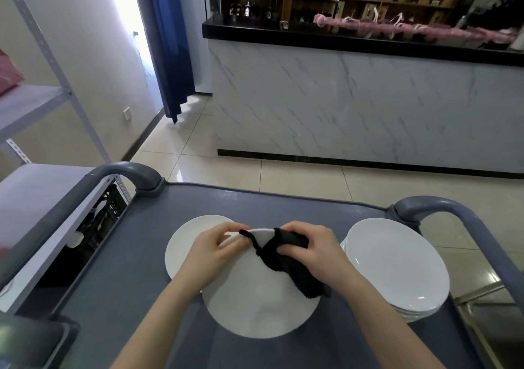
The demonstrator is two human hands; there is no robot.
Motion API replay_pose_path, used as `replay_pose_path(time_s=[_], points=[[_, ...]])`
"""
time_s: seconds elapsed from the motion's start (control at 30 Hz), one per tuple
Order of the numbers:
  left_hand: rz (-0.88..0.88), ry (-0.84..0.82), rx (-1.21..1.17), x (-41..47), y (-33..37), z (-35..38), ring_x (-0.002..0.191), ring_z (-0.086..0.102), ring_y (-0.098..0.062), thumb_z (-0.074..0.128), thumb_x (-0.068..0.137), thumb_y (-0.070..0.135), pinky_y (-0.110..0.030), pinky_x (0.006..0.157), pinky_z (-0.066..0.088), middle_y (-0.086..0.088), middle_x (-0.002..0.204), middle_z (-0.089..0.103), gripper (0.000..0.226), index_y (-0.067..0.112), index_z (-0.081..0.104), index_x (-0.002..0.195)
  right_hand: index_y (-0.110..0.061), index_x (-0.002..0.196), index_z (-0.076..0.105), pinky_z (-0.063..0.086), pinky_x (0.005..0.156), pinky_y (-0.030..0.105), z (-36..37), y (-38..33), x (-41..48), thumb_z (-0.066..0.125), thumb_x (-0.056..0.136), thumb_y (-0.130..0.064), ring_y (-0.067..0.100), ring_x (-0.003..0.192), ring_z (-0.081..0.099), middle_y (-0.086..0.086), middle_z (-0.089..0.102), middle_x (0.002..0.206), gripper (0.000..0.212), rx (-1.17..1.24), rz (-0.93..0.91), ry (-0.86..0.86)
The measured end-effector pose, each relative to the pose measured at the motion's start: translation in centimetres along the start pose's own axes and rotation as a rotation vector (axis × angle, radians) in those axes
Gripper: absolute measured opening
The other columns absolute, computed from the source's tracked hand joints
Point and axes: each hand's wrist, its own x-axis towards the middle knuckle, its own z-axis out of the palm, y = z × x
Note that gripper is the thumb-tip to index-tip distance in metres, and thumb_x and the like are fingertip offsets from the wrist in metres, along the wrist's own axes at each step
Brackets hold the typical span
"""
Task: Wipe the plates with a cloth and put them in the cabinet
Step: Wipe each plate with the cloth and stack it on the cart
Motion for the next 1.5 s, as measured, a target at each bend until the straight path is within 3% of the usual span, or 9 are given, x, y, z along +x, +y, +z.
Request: replay_pose_path(time_s=[0.1, 0.27, 0.47, 0.6, 0.73, 1.0, 1.13, 1.37, 1.5], points=[[-0.094, 0.096, -0.222, -1.9, -0.8, -0.4, 0.092, 0.070, -0.001, 0.067, 0.078, 0.054, -0.022, 0.069, 0.056, 0.019, 0.103, 0.074, 0.025, 0.049, 0.069, 0.102, -0.016, 0.093, 0.074, 0.055, 0.079, 0.030, -0.2, 1.3, -0.6, 0.075, 0.080, -0.005, 0.017, 0.085, 0.070, -0.001, 0.075, 0.086, 0.017, 0.283, 0.128, 0.204], [-0.050, 0.181, -0.382, -3.6, -1.2, 2.4, 0.103, 0.067, -0.001, 0.055, 0.086, 0.049, -0.027, 0.080, 0.054, 0.023, 0.113, 0.069, 0.028, 0.056, 0.055, 0.113, -0.008, 0.097, 0.075, 0.057, 0.076, 0.035, 1.1, 4.0, -2.7, 0.071, 0.083, -0.002, 0.028, 0.090, 0.071, 0.015, 0.075, 0.098, 0.015, 0.818, 0.410, 0.409], [0.026, 0.128, -0.157, -2.0, -0.3, 0.7, 0.094, 0.066, 0.002, 0.052, 0.088, 0.049, -0.020, 0.073, 0.052, 0.026, 0.105, 0.068, 0.021, 0.058, 0.055, 0.107, -0.013, 0.096, 0.075, 0.058, 0.084, 0.042, -1.0, 4.3, -2.8, 0.075, 0.079, 0.000, 0.030, 0.094, 0.072, 0.008, 0.077, 0.094, 0.022, 0.516, 0.372, 0.216], [0.109, -0.084, 0.071, -0.8, 0.6, -0.9, 0.096, 0.063, 0.005, 0.054, 0.094, 0.049, -0.009, 0.072, 0.046, 0.027, 0.104, 0.067, 0.017, 0.059, 0.056, 0.108, -0.024, 0.092, 0.075, 0.056, 0.079, 0.027, -2.7, 1.7, -0.6, 0.081, 0.075, -0.009, 0.012, 0.086, 0.071, -0.007, 0.075, 0.086, 0.023, 0.133, 0.160, 0.054], [0.209, -0.219, 0.300, -0.3, 0.9, 0.5, 0.088, 0.064, -0.009, 0.057, 0.098, 0.026, -0.030, 0.084, 0.051, 0.012, 0.092, 0.070, 0.021, 0.046, 0.055, 0.105, -0.031, 0.089, 0.073, 0.051, 0.078, 0.020, -1.1, -0.8, 1.3, 0.080, 0.074, -0.018, 0.002, 0.084, 0.065, -0.013, 0.072, 0.084, 0.021, -0.129, -0.001, -0.184], [0.127, 0.127, -0.044, -2.1, -0.3, 0.1, 0.093, 0.066, 0.000, 0.058, 0.092, 0.047, -0.008, 0.072, 0.045, 0.018, 0.099, 0.072, 0.016, 0.045, 0.067, 0.105, -0.027, 0.092, 0.073, 0.056, 0.081, 0.029, -1.3, 1.8, -0.4, 0.078, 0.081, -0.016, 0.011, 0.087, 0.070, -0.008, 0.075, 0.088, 0.017, 0.168, 0.139, 0.060], [0.023, 0.314, -0.240, -3.5, -1.2, 0.2, 0.083, 0.068, 0.001, 0.060, 0.090, 0.044, -0.014, 0.061, 0.051, 0.020, 0.096, 0.072, 0.015, 0.043, 0.069, 0.102, -0.025, 0.098, 0.072, 0.056, 0.079, 0.025, 0.5, 3.7, -3.0, 0.075, 0.084, -0.012, 0.010, 0.090, 0.071, -0.008, 0.076, 0.093, 0.020, 0.262, 0.226, 0.107], [0.072, 0.078, -0.111, -1.9, 0.2, -1.5, 0.090, 0.067, 0.003, 0.060, 0.089, 0.045, -0.007, 0.071, 0.048, 0.020, 0.100, 0.072, 0.016, 0.048, 0.069, 0.102, -0.022, 0.095, 0.072, 0.054, 0.077, 0.021, -0.5, 2.3, -1.6, 0.079, 0.078, -0.011, 0.009, 0.087, 0.070, -0.009, 0.075, 0.088, 0.022, 0.175, 0.185, 0.079], [0.118, -0.182, 0.081, -1.0, 0.7, -0.7, 0.095, 0.067, -0.003, 0.065, 0.096, 0.038, -0.011, 0.077, 0.046, 0.015, 0.099, 0.074, 0.009, 0.042, 0.072, 0.101, -0.029, 0.092, 0.071, 0.047, 0.073, 0.013, -0.6, -0.3, 0.1, 0.078, 0.078, -0.021, 0.000, 0.083, 0.064, -0.015, 0.072, 0.085, 0.018, -0.074, 0.032, -0.163]])
